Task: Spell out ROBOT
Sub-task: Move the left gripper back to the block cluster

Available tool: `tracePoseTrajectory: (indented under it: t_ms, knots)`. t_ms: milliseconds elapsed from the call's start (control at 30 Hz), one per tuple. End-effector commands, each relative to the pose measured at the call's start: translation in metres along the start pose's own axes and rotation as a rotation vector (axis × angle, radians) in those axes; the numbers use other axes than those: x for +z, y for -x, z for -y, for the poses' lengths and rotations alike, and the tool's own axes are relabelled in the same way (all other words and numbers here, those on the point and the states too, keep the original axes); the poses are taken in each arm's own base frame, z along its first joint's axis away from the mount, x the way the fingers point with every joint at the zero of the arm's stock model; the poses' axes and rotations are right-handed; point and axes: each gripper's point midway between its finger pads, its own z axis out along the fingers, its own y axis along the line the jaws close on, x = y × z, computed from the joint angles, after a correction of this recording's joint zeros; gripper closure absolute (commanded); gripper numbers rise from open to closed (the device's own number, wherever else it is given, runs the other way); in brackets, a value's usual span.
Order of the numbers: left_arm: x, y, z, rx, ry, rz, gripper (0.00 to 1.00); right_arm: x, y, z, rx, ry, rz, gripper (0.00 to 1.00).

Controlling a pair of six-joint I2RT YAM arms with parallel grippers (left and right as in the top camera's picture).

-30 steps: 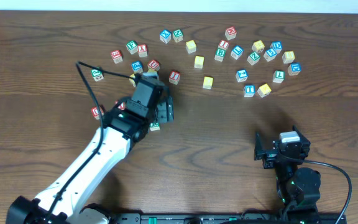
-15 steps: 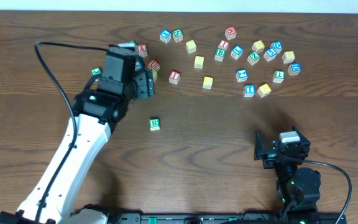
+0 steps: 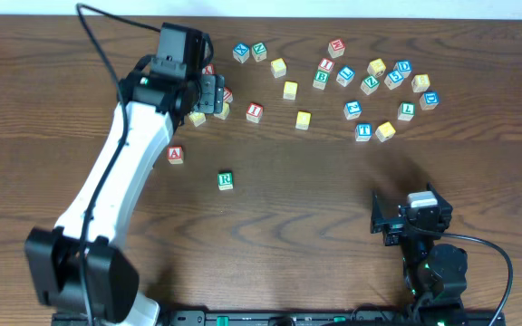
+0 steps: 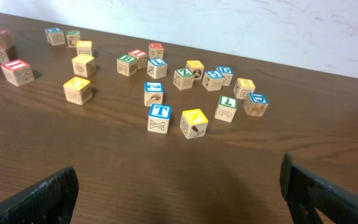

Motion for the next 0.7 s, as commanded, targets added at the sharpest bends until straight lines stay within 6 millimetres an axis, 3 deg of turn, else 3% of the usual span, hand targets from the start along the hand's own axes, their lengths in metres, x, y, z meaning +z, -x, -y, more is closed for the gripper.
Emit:
tracePoseTrajectory:
  t_ms: [0, 367, 500, 667]
  knots:
    - [0.002, 0.017, -0.001, 0.086, 0.008, 0.010, 0.18, 0.000, -0.001, 0.000, -0.010, -0.001, -0.004, 0.01]
    - [0.022, 0.025, -0.023, 0.092, 0.016, -0.011, 0.18, 0.000, -0.001, 0.000, -0.010, -0.001, -0.004, 0.01]
    - [0.038, 0.022, -0.035, 0.077, 0.031, -0.035, 0.18, 0.000, -0.001, 0.000, -0.009, -0.001, -0.004, 0.01]
    - [0.059, 0.017, -0.035, 0.100, 0.026, -0.084, 0.18, 0.000, -0.001, 0.000, -0.009, -0.001, -0.004, 0.01]
